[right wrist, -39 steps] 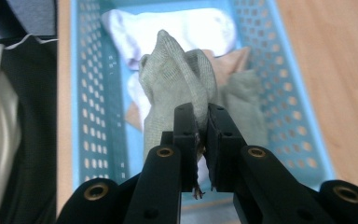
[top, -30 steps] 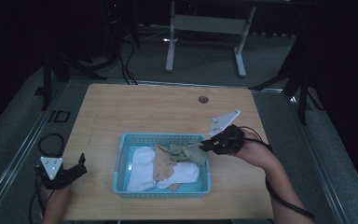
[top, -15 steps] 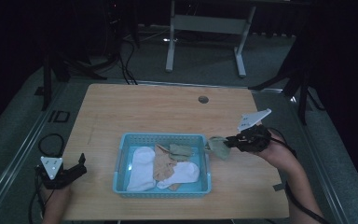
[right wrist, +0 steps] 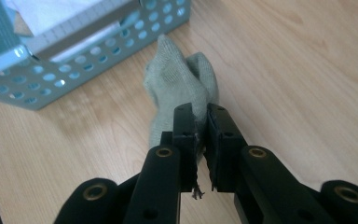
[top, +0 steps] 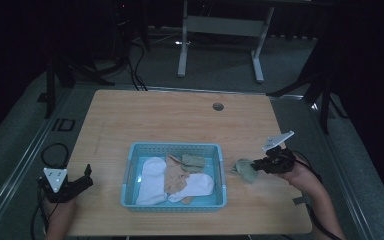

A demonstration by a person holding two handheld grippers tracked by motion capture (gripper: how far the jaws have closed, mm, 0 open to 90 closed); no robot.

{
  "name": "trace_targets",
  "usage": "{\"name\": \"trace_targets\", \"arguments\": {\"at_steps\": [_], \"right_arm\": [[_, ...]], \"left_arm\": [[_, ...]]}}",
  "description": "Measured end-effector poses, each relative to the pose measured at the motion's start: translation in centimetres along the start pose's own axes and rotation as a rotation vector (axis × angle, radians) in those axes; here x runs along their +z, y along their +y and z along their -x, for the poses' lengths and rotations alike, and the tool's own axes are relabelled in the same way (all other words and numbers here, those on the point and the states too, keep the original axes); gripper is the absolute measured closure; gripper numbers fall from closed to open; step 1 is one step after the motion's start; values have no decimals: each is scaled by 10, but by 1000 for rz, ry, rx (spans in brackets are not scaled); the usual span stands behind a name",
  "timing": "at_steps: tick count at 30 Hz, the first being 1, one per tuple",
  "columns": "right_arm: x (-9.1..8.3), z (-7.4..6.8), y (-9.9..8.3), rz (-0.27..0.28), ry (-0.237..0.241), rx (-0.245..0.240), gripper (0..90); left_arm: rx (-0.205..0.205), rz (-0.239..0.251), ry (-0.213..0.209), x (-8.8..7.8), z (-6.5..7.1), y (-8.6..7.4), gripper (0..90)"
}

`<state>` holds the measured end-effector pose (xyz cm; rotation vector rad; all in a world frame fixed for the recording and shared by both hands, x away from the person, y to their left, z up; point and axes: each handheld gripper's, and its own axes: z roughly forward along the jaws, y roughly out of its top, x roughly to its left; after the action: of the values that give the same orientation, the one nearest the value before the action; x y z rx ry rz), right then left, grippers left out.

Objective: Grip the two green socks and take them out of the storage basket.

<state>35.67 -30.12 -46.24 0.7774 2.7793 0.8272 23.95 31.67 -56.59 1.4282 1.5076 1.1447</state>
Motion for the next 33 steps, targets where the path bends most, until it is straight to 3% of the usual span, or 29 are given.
{"name": "trace_targets", "arguments": {"at_steps": [9,16,24,26,33], "right_arm": [[9,11,-21,-26,2,49,819],[1,14,-21,-8,-31,76,620],[-7,6,-8,-18,-10,31,459],[-8,4,-4,-19,4,36,446],[-13,-7,15,9,4,-16,447]], "left_arm": [[1,-1,0,0,0,0,4],[3,-1,1,0,0,0,4],[3,-1,2,0,0,0,4],[2,-1,1,0,0,0,4],[2,-1,2,0,0,0,4]]}}
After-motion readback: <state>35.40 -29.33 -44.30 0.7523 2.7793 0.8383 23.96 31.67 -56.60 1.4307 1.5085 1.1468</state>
